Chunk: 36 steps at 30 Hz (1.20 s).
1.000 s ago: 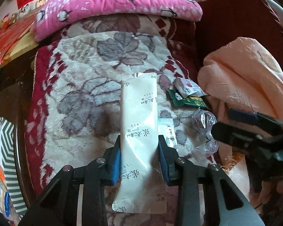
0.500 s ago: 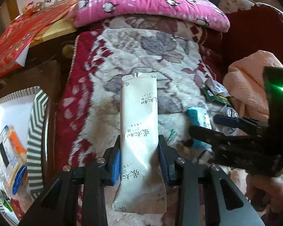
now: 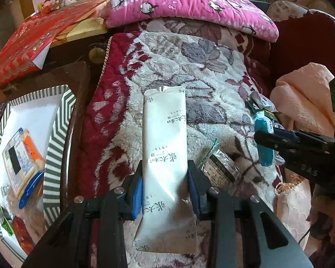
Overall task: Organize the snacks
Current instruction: 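Grasp the long white sachet with the left gripper while the right grasps the blue-white cake, then carry the white sachet and blue-white cake over the white tray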
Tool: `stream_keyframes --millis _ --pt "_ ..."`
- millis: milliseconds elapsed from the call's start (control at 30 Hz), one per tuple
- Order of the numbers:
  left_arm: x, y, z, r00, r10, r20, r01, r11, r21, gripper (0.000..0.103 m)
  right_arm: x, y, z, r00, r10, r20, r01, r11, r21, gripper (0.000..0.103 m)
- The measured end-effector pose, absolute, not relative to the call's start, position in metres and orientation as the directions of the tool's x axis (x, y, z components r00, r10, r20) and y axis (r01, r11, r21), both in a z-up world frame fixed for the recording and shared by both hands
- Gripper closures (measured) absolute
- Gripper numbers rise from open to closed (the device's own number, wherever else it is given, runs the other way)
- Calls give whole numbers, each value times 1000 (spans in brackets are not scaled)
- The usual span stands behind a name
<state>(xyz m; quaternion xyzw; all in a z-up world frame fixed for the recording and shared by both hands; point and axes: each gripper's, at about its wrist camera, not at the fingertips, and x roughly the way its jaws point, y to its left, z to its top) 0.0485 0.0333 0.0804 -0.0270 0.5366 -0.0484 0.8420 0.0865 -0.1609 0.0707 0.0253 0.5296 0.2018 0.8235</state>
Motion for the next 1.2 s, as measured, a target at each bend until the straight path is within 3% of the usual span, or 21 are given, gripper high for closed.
stream_keyframes --millis 400,1200 --pt "22 59 104 470 -54 -881 -5 998 -64 69 65 -117 105 366 414 -834 -406 877 258 70" --pt "-24 163 128 508 53 -860 -201 978 -58 69 41 6 120 278 462 -842 -610 762 216 70"
